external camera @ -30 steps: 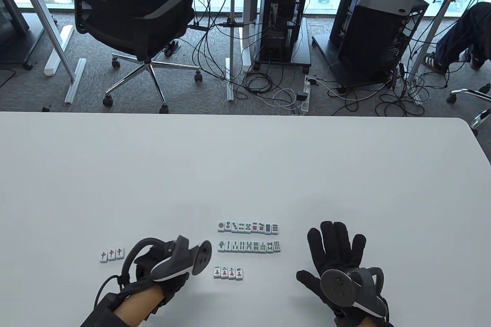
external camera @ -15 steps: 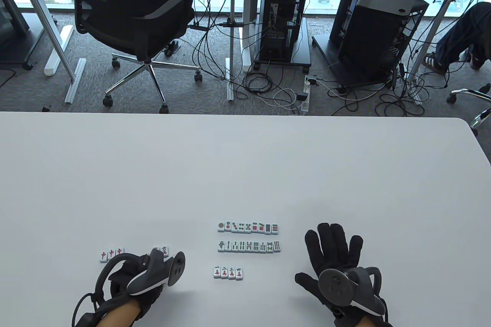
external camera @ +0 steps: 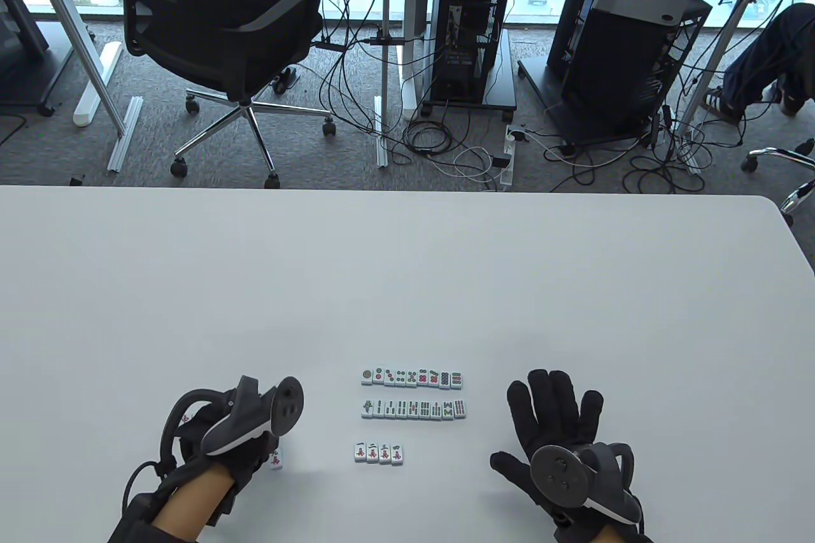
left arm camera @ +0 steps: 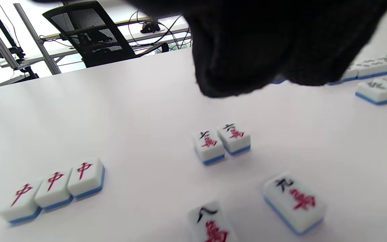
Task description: Mahjong suit sorting
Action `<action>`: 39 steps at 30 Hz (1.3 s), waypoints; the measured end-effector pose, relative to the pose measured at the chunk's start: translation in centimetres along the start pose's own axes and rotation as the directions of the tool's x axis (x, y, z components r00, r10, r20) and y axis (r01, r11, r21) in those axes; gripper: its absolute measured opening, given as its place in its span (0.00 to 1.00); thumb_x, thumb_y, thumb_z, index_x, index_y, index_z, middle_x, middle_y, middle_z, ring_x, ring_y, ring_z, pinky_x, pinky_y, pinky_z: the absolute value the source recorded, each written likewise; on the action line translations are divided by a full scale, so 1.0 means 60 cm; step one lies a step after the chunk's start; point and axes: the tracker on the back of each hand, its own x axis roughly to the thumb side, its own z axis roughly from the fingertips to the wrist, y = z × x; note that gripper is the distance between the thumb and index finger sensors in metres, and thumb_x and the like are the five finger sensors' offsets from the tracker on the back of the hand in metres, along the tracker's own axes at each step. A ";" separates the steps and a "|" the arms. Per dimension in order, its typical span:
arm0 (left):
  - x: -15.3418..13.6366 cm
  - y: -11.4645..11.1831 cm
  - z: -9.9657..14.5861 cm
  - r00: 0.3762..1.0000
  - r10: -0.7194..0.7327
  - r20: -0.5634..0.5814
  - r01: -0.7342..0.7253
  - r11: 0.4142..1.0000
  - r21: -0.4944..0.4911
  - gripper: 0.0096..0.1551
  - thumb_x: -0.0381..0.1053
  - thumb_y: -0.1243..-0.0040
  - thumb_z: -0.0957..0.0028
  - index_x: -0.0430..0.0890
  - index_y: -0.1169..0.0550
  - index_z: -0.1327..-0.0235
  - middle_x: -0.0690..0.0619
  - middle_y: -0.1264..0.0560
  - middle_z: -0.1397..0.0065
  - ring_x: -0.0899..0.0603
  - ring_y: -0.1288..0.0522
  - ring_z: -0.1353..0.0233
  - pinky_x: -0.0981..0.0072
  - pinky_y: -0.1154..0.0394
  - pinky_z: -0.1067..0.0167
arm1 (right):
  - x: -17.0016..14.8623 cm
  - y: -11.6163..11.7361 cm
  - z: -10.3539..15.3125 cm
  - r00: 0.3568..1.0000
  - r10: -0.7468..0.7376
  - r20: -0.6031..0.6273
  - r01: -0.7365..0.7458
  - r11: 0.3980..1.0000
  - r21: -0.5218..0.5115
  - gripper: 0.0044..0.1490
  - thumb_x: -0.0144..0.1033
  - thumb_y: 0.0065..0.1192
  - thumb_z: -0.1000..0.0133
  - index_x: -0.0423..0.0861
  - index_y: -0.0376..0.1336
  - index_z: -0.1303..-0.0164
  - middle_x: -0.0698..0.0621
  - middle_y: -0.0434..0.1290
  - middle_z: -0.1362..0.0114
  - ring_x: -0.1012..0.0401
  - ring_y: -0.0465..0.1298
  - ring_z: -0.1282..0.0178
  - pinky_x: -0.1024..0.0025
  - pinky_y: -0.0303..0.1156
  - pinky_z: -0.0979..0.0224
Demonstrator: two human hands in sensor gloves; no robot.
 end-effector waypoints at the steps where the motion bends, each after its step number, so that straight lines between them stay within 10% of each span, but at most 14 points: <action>1: 0.008 0.014 -0.002 1.000 0.019 0.017 -0.020 1.000 0.016 0.35 0.61 0.28 0.69 0.43 0.17 0.52 0.62 0.14 0.72 0.58 0.21 0.85 0.64 0.20 0.78 | 0.000 0.000 0.000 1.000 -0.001 0.000 0.001 1.000 0.000 0.61 0.67 0.47 0.48 0.51 0.24 0.21 0.42 0.24 0.16 0.40 0.24 0.20 0.24 0.28 0.27; 7: 0.127 0.074 -0.024 0.987 0.018 0.160 -0.039 0.991 0.127 0.35 0.62 0.29 0.69 0.43 0.17 0.52 0.63 0.14 0.72 0.58 0.21 0.85 0.64 0.20 0.77 | -0.002 -0.001 0.000 1.000 0.000 -0.006 0.000 1.000 -0.016 0.60 0.66 0.47 0.48 0.51 0.24 0.21 0.42 0.24 0.16 0.40 0.24 0.20 0.24 0.27 0.27; 16: 0.294 0.015 -0.046 0.920 -0.154 0.361 0.144 0.988 0.054 0.35 0.62 0.30 0.69 0.44 0.18 0.52 0.64 0.14 0.72 0.59 0.21 0.85 0.65 0.19 0.77 | -0.008 -0.006 0.003 0.999 0.029 -0.034 -0.031 0.998 -0.058 0.60 0.66 0.47 0.47 0.51 0.24 0.21 0.42 0.23 0.16 0.40 0.23 0.20 0.24 0.26 0.27; 39: 0.325 -0.066 -0.040 0.873 -0.332 0.356 0.318 0.943 0.100 0.36 0.65 0.30 0.70 0.44 0.17 0.54 0.64 0.14 0.74 0.59 0.21 0.86 0.65 0.20 0.79 | -0.008 -0.005 0.003 1.000 0.017 -0.023 -0.018 0.999 -0.041 0.60 0.66 0.47 0.47 0.51 0.24 0.21 0.42 0.23 0.16 0.40 0.23 0.20 0.24 0.27 0.27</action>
